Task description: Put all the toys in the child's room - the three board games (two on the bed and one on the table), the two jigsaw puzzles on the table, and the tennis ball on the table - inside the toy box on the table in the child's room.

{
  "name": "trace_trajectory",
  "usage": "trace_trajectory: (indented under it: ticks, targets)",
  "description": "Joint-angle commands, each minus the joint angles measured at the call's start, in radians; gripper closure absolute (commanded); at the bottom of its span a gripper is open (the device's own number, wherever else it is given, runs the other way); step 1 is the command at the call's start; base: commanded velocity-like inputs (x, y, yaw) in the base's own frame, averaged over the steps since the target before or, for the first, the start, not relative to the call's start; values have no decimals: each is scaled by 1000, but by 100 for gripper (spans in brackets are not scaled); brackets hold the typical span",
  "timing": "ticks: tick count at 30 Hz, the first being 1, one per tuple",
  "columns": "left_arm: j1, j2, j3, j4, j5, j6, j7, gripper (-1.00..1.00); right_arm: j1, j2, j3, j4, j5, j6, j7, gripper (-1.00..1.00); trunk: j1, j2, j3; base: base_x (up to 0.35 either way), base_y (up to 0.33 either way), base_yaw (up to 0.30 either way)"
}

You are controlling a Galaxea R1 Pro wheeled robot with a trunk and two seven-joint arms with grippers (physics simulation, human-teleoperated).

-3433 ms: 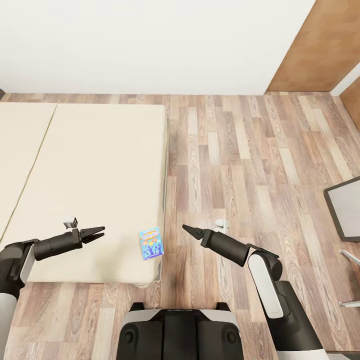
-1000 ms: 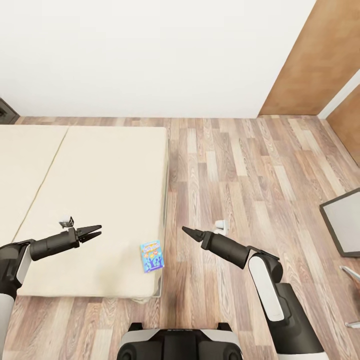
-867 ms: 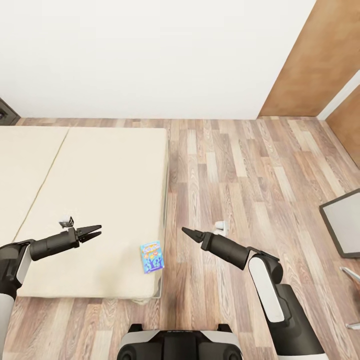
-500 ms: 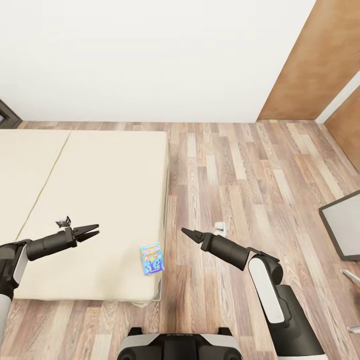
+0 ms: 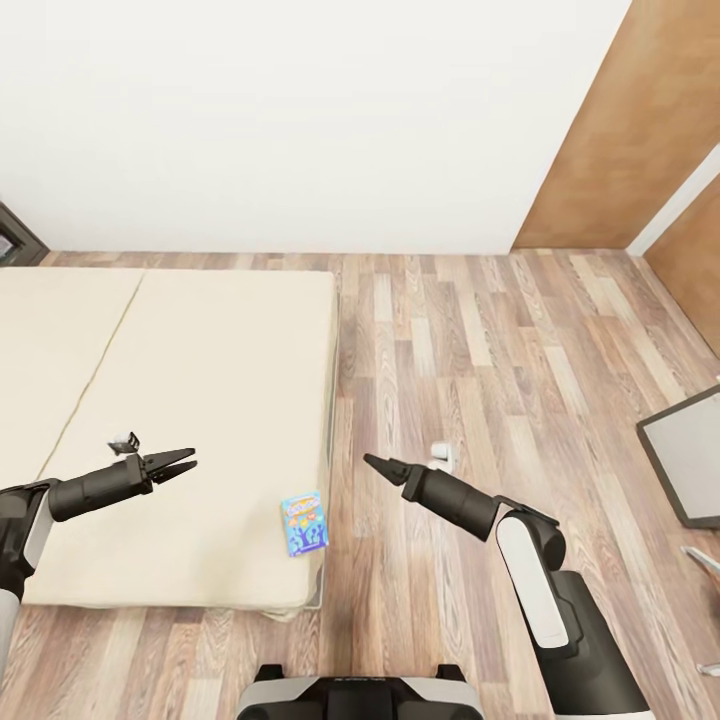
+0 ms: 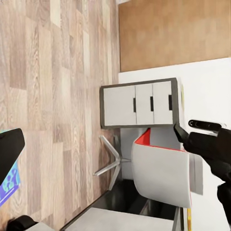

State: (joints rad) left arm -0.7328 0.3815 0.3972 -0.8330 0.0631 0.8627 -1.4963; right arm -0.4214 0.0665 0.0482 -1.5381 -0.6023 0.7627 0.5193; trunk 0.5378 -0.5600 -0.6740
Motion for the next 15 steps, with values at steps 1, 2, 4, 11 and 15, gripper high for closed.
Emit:
trace_trajectory:
  ticks: [1, 2, 4, 11, 15]
  targets:
    - [0, 0, 0, 0, 0, 11, -4, -100, 0, 0, -2, 0, -3, -4, 1, -100, 0, -1, 1, 0, 0, 0]
    - [0, 0, 0, 0, 1, 11, -4, -100, 0, 0, -2, 0, -3, -8, 1, -100, 0, -1, 2, 0, 0, 0]
    - [0, 0, 0, 0, 2, 11, -4, -100, 0, -1, -2, 0, -3, -16, 1, -100, 0, -1, 6, 0, 0, 0]
    - [0, -1, 0, 0, 2, 12, -4, -100, 0, -1, -2, 0, -3, -24, -1, -100, 0, -1, 17, 0, 0, 0]
    - [0, -1, 0, 0, 3, 12, -5, -100, 0, -2, -2, 0, -3, -25, 0, -100, 0, -1, 24, 0, 0, 0]
